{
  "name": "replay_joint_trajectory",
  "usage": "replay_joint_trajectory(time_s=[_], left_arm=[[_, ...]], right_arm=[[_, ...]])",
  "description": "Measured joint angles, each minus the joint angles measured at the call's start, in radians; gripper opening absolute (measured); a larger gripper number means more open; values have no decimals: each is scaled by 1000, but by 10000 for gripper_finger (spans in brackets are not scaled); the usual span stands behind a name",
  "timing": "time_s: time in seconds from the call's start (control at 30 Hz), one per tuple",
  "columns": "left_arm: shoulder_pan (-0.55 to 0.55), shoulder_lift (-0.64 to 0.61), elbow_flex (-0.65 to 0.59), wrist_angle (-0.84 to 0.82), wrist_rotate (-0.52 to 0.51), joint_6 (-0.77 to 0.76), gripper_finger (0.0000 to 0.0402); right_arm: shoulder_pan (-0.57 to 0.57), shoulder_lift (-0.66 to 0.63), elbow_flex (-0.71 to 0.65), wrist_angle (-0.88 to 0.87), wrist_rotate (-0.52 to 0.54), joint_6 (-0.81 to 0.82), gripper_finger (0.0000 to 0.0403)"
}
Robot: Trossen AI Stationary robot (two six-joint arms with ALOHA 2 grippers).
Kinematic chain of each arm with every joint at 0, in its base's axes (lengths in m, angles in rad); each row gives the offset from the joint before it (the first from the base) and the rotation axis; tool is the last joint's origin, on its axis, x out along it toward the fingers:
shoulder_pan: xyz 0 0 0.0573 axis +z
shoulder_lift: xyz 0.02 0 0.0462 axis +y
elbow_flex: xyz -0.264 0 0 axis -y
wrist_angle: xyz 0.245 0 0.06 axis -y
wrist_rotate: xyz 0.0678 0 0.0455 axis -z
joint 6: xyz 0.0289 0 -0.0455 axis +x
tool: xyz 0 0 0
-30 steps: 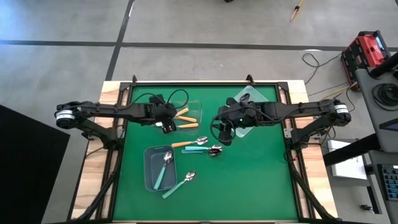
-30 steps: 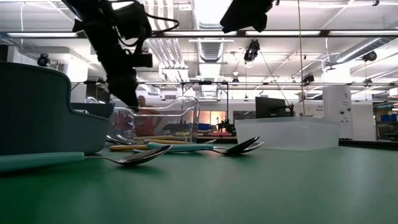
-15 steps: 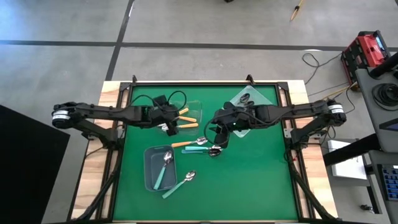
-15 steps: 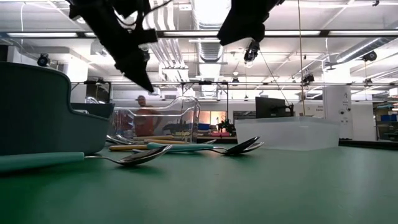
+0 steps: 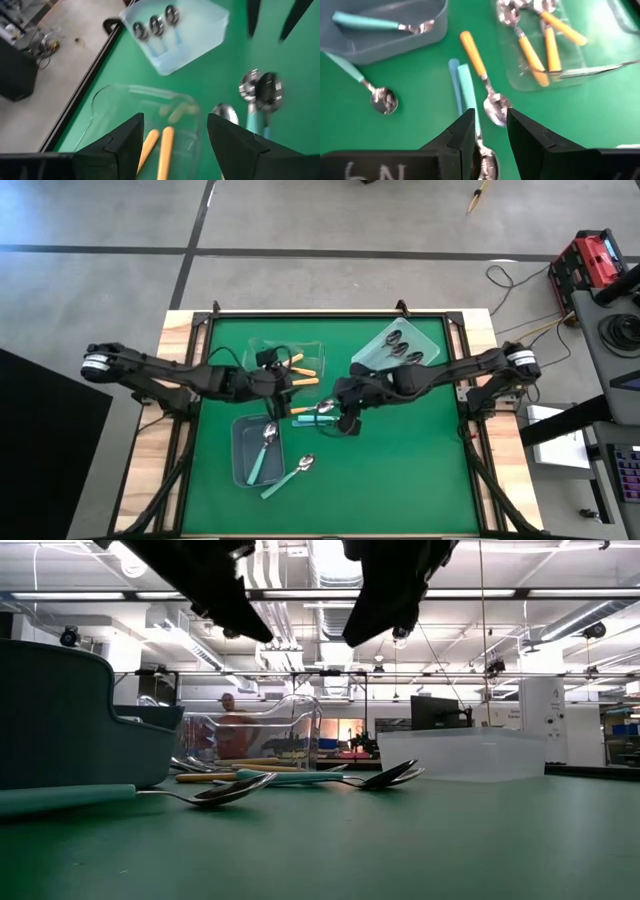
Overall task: Sort silverware by color (type)
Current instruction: Put the light blue spoon into the gray bin
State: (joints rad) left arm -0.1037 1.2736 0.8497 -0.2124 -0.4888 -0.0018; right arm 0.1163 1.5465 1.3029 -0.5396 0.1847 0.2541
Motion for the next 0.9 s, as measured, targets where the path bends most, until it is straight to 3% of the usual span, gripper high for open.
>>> replay_joint_trajectory(time_s=[0.6,0.9], left_arm=[[-154,0,1,45,1,26,201],[-163,0,2,49,2,-5,201]], right_arm=[[93,171,0,9,-1,123,93],[164,255,0,143,-1,42,94]])
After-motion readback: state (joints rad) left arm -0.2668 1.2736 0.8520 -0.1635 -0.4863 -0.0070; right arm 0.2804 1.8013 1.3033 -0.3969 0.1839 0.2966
